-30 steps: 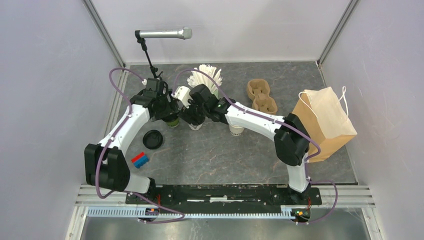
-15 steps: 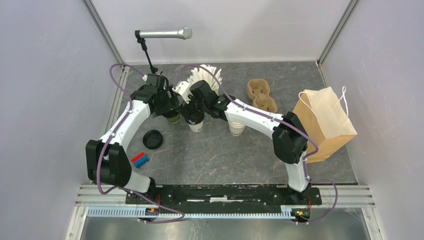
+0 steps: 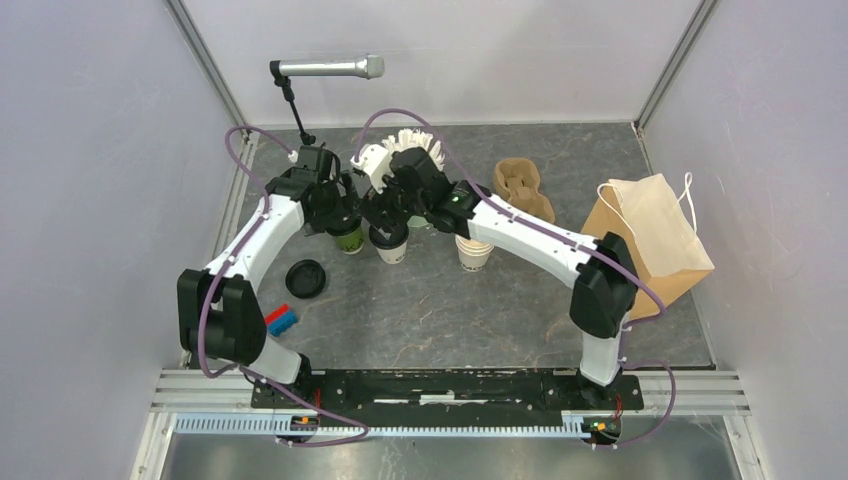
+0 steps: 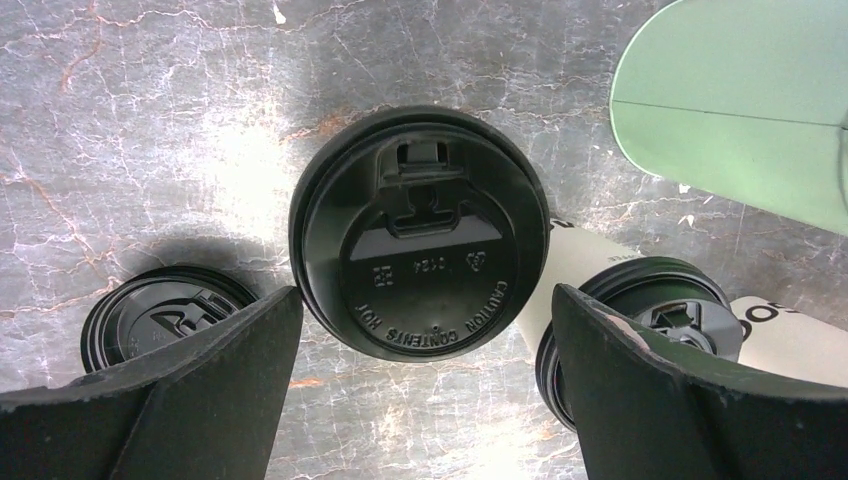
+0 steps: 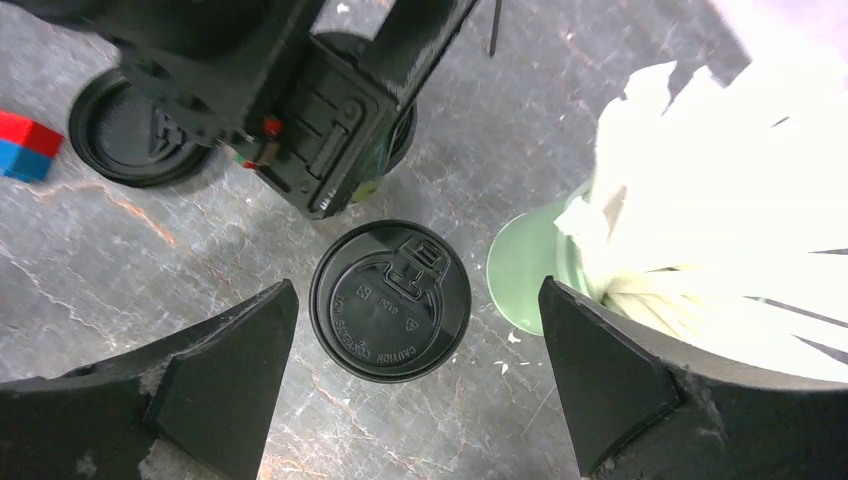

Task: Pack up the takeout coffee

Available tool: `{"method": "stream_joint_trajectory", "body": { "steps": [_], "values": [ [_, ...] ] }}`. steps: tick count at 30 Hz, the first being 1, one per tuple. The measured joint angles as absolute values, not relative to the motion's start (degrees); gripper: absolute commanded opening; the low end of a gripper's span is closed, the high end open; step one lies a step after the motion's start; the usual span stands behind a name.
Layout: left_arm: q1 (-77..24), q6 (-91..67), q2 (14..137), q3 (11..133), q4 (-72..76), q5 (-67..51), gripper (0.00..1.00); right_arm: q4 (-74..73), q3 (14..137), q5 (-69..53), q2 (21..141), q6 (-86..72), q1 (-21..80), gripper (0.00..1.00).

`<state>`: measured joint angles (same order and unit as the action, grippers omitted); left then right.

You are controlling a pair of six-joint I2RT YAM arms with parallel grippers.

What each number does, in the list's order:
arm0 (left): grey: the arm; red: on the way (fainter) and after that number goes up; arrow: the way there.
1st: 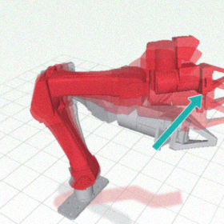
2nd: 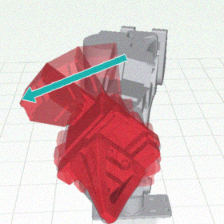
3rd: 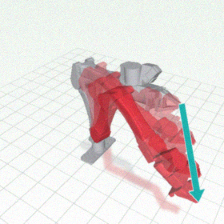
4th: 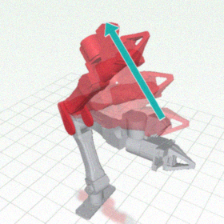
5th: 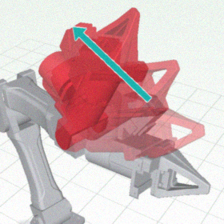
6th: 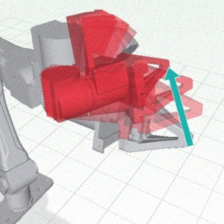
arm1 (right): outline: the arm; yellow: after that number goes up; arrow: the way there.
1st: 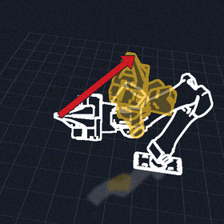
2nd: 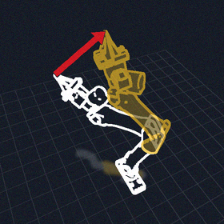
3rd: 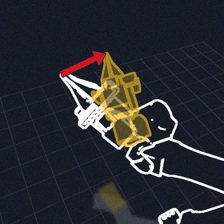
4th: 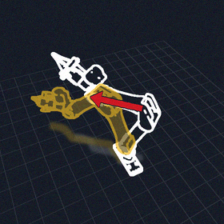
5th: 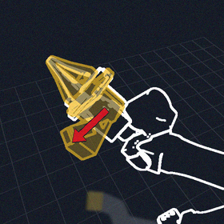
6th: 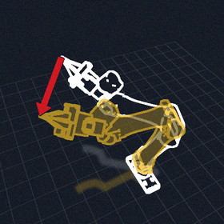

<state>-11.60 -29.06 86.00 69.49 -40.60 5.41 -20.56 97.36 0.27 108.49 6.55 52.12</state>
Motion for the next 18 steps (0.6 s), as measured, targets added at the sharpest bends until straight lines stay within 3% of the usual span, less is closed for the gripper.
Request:
{"method": "stream_joint_trajectory", "body": {
  "steps": [11, 18],
  "values": [
    [-11.6, -29.1, 87.3, 71.0, -42.7, 5.3, 1.0, -20.0, 96.9, 0.7, 104.2, 6.3, 52.1, 0.98],
    [-11.6, -29.1, 86.5, 81.7, -50.1, 5.2, 1.0, -23.3, 97.5, 1.7, 103.3, 2.3, 52.1, 0.98]
  ]
}}
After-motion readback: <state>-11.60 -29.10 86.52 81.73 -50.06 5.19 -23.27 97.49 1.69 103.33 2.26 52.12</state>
